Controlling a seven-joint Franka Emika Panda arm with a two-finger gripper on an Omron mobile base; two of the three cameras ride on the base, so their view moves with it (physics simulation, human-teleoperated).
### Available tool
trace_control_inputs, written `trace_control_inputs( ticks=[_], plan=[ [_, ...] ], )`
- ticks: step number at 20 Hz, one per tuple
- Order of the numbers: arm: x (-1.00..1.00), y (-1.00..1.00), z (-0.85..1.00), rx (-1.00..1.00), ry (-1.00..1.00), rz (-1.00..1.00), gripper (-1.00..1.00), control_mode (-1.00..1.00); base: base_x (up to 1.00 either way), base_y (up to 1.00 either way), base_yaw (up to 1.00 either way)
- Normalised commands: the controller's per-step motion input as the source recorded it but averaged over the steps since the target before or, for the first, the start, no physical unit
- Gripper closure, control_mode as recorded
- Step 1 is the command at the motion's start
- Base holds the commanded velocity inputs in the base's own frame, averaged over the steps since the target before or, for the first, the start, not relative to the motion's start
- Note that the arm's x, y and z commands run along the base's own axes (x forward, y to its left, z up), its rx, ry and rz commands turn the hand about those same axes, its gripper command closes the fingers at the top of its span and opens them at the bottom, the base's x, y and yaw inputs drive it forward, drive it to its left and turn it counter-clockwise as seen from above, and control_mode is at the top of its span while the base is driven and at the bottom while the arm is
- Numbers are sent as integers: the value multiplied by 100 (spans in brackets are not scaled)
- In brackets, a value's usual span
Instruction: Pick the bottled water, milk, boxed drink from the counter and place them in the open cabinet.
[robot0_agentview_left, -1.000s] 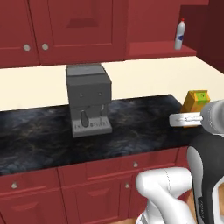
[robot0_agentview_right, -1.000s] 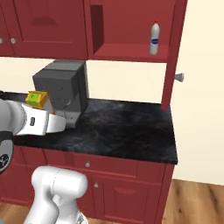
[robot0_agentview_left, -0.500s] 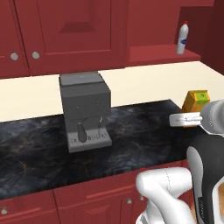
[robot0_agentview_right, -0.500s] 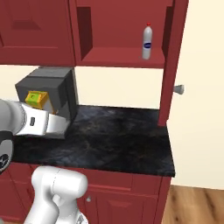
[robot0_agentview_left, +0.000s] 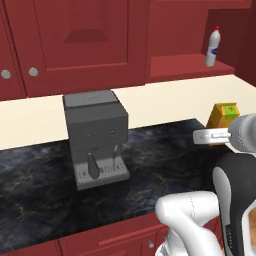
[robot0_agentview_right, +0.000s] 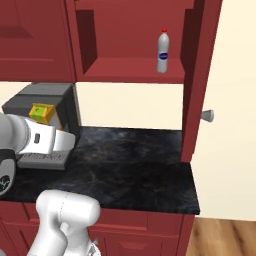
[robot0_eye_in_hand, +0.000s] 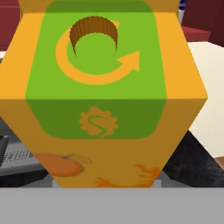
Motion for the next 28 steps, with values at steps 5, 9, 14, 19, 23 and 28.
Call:
trace_control_inputs(
  ticks=[5, 9, 14, 19, 23, 28],
  plan=[
    [0, 0, 0, 0, 0, 0, 100, 100, 21, 0, -10],
    [0, 0, 0, 0, 0, 0, 100, 100, 8, 0, -8],
    [0, 0, 0, 0, 0, 0, 100, 100, 0, 0, -4],
    [0, -6, 0, 0, 0, -4, 100, -100, 0, 0, 0],
    [0, -25, 14, 0, 0, -2, 100, -100, 0, 0, 0],
    [0, -30, 22, 0, 0, -2, 100, -100, 0, 0, 0]
  ],
)
